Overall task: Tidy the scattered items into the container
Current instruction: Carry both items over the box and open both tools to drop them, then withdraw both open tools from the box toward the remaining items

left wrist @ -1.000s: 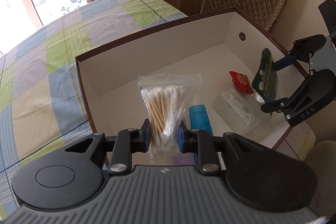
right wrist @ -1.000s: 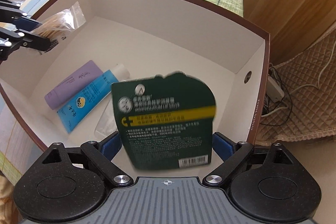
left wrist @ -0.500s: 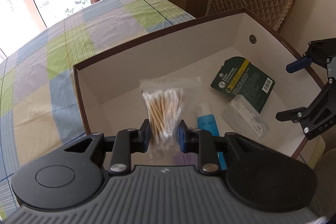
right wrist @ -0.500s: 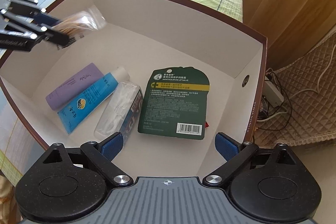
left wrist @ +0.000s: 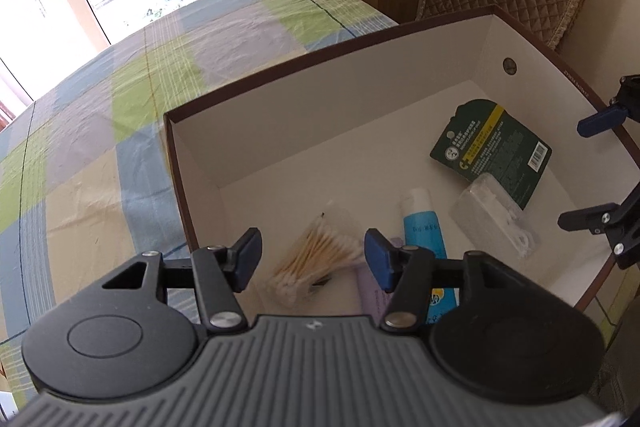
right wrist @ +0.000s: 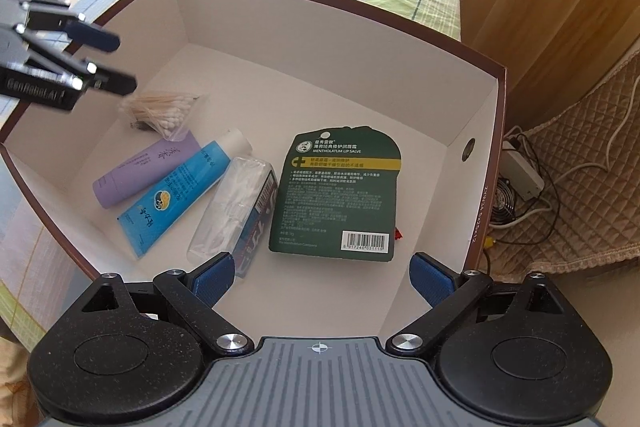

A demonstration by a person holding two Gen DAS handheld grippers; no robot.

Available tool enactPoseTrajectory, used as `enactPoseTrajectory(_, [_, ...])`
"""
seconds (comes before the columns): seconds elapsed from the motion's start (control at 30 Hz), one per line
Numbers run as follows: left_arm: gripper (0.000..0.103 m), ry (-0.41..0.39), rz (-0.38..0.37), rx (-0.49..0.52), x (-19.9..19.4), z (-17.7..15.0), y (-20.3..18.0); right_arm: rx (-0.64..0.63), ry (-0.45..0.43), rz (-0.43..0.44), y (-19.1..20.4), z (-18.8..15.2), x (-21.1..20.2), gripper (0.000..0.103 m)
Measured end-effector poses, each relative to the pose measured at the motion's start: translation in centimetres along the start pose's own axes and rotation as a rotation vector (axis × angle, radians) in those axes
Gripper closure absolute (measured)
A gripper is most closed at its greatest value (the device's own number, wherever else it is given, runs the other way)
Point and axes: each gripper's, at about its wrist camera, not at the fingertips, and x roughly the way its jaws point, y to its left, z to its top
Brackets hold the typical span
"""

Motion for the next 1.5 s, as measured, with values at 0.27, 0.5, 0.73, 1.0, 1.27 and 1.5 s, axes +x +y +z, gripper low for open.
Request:
enactPoseTrajectory(0.27, [0.034,0.008,-0.002,-0.019,-1.7,-0.6,-0.7,0.046,-0.035,0.010,0.3,-0.5,-1.7,0.004])
enactPoseTrajectory(0.5, [0.028,0.002,0.019,-0.049,-3.5,-0.7,-1.0,0.106,-0.073,0.024,0.7,-1.0,-3.8,0.004])
enactPoseTrajectory(0.73, [0.017,-0.006,0.031,-0.131,-5.7,-1.3,-0.9,0.183,-0.148,-0.017,1.7,-1.6,-6.1,0.000])
enactPoseTrajectory(1.0, [0.014,0.009,0.091,-0.167,-7.8,-2.8,-1.0,0.283,-0.185,-0.060,3.0,-2.5,-7.6,0.000])
enactPoseTrajectory(1.27, [0.013,-0.001,0.102,-0.231,-10.2,-5.6,-1.1,0.340,-0.191,-0.069,5.0,-3.6,-9.2,0.000])
enactPoseTrajectory(1.5, [0.013,-0.007,0.084,-0.283,-12.0,-7.6,-1.2,0.393,-0.225,-0.051,6.9,-4.6,-10.7,0.000])
